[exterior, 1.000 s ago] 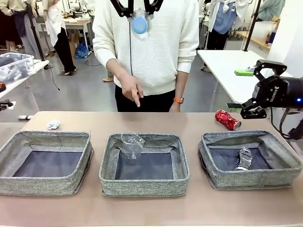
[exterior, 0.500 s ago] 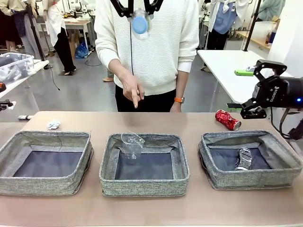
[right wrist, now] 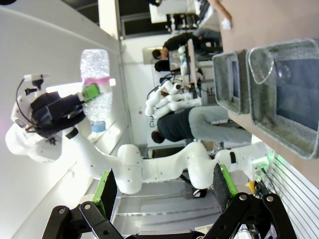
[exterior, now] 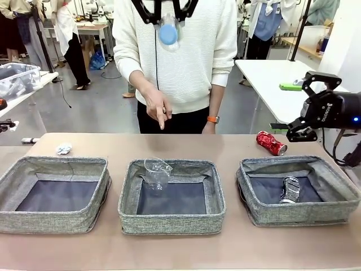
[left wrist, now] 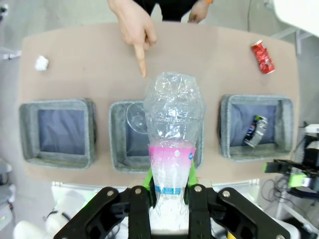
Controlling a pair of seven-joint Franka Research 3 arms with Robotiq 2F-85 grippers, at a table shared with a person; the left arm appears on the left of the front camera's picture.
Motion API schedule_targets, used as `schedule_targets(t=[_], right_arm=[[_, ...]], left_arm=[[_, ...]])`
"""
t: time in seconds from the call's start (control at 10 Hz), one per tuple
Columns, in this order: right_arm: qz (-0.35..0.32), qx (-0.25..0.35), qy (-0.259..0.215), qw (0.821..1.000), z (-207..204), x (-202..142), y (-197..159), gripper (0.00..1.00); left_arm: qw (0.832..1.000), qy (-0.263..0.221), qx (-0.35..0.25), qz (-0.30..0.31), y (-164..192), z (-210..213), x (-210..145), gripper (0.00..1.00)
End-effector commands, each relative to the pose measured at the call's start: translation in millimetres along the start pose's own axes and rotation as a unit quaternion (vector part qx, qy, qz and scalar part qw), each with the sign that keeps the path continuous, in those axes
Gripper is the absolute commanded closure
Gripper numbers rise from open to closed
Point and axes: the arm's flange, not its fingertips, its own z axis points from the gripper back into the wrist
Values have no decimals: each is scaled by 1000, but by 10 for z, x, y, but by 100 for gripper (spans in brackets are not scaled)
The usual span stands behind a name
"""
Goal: Sort the waste into the appropriate baskets.
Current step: Place the picked waste into the Fabric basket indicated by the person.
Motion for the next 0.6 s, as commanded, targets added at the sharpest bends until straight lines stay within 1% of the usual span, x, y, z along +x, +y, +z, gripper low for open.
schedule_targets(t=[0.0, 0.1, 0.2, 0.3, 0.5], right_arm=[[9, 9, 0, 1000, -11, 4, 6, 0], [9, 9, 0, 1000, -11, 4, 6, 0], [9, 9, 0, 1000, -11, 4, 6, 0], [9, 9, 0, 1000, -11, 4, 6, 0], [9, 9, 0, 1000, -11, 4, 6, 0]], left_arm=[[1000, -12, 2, -19, 273, -419, -549, 77], [1000, -6, 3, -10, 388, -609, -769, 77], [999, -21, 25, 16, 487, -826, -968, 77], [1000, -16, 15, 18, 533, -1064, -1048, 77], [999, 28, -35, 8, 539, -1592, -1190, 77]])
